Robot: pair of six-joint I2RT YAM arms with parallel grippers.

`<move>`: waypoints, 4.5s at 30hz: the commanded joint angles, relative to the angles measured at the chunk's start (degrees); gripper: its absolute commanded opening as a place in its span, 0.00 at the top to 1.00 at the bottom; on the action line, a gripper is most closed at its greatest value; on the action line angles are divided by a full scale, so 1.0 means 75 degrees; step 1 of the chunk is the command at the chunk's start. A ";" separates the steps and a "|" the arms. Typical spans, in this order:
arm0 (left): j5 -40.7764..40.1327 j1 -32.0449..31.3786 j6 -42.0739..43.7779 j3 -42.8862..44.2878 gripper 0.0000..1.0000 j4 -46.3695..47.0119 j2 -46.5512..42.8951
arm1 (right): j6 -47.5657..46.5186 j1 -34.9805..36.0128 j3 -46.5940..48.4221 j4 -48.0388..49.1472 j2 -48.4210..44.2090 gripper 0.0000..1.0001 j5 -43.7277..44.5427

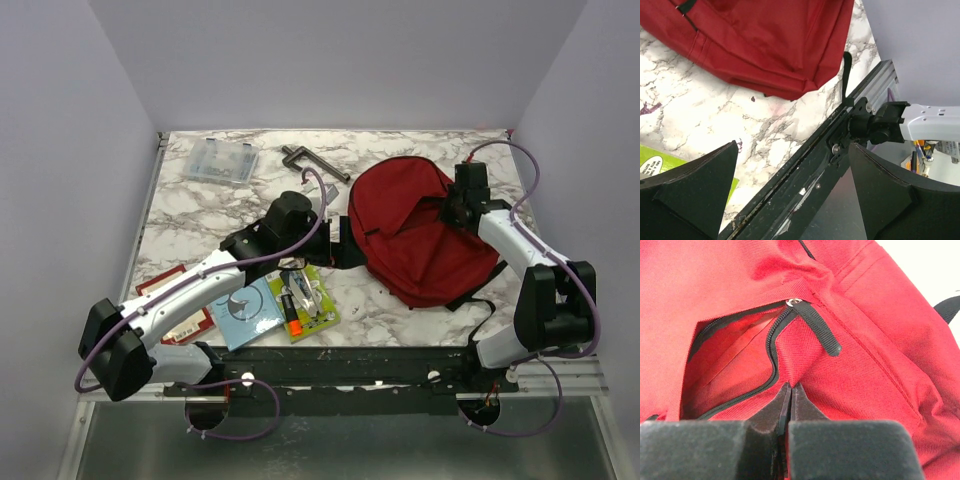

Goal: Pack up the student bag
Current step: Unzip the student bag at the center of the board.

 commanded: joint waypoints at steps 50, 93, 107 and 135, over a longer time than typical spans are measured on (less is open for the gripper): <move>0.2413 0.0723 -0.0021 0.5986 0.18 0.3366 0.7072 | -0.0150 -0.0129 -0.0427 0.1582 -0.2450 0.99 -0.4150; -0.0299 0.0090 -0.5206 0.5794 1.00 0.2511 0.6848 | 0.0872 -0.0027 -0.2269 0.0528 -0.3992 0.13 -0.1708; 0.0072 -0.0100 -0.5243 0.5800 1.00 0.2492 0.6873 | 0.0560 0.1895 -0.1906 0.1677 -0.3018 0.09 0.1285; -0.1279 0.0282 -0.3074 0.5597 0.55 0.0243 0.5959 | 0.1049 0.2877 -0.1638 0.1012 -0.1732 0.99 0.3375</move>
